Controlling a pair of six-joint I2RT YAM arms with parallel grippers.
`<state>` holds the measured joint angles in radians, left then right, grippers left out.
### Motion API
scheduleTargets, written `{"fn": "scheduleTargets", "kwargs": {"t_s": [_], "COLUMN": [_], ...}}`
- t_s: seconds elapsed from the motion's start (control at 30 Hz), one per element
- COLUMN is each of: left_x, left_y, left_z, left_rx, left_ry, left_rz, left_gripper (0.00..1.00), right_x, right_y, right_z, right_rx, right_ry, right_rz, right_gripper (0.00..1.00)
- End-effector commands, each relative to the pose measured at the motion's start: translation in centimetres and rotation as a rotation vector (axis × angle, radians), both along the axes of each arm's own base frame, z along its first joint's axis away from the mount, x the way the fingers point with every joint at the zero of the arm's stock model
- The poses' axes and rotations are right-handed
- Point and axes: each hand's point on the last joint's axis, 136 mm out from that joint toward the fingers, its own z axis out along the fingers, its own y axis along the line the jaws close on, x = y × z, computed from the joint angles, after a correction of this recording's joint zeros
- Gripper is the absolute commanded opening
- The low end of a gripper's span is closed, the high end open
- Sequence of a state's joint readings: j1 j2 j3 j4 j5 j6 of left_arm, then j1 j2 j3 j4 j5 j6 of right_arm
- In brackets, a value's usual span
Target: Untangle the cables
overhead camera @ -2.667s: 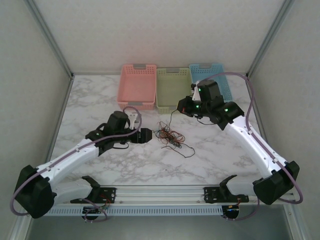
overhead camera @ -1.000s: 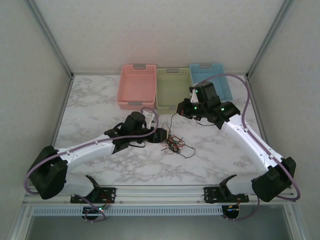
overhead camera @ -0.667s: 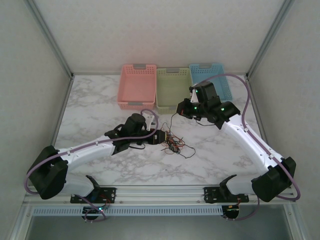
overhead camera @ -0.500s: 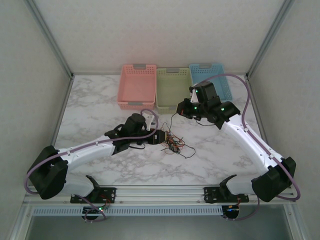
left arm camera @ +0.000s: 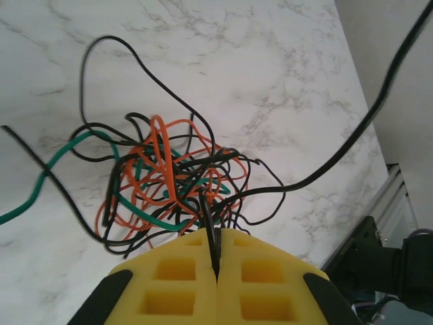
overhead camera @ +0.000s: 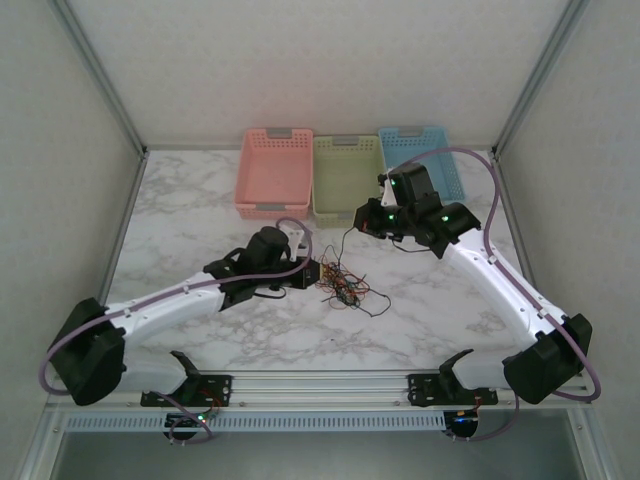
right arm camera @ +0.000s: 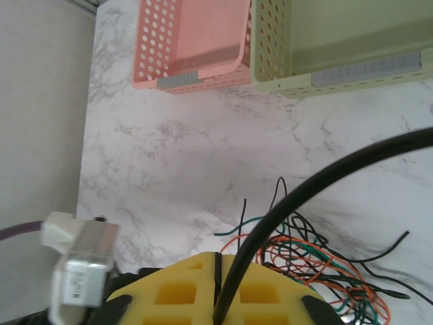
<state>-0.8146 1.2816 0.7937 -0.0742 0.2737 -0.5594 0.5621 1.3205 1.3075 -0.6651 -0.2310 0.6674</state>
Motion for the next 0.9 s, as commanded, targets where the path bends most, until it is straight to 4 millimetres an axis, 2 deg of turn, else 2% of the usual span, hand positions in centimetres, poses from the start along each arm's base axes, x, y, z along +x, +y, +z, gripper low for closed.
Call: {"fn": "scheduleTargets", "kwargs": {"t_s": [0.0,0.1,0.23,0.33,0.43,0.63,0.77,0.87], "left_x": [0.2,0.2,-0.7,-1.6,-2.4,-3.1,-3.4,-3.6], "left_y": [3.1,8.0,15.0,19.0,22.0,25.9,27.8,28.7], "left_z": [3.0,3.9,6.0,8.0,10.1,13.1,14.2,14.6], "left_rx": [0.094,0.190,0.204,0.252,0.343,0.468,0.542,0.577], "left_ry": [-0.073,-0.095,-0.102,-0.133,-0.187,-0.273,-0.305,-0.319], "left_rz": [0.061,0.184,0.371,0.466,0.534,0.629,0.672,0.693], "left_gripper": [0.00,0.00,0.00,0.00,0.00,0.00,0.00,0.00], "right_x": [-0.4,-0.1,0.5,0.9,1.3,1.8,2.0,2.1], "right_y": [-1.0,-3.4,-7.8,-11.0,-13.5,-16.5,-18.4,-18.9], "right_z": [2.9,4.9,7.1,7.9,8.4,7.6,6.2,5.0], "right_rx": [-0.043,-0.105,-0.161,-0.176,-0.190,-0.236,-0.269,-0.253], "right_ry": [-0.089,-0.155,-0.213,-0.227,-0.233,-0.211,-0.175,-0.151], "right_rz": [0.019,-0.024,-0.124,-0.206,-0.269,-0.346,-0.398,-0.406], "right_gripper": [0.00,0.00,0.00,0.00,0.00,0.00,0.00,0.00]}}
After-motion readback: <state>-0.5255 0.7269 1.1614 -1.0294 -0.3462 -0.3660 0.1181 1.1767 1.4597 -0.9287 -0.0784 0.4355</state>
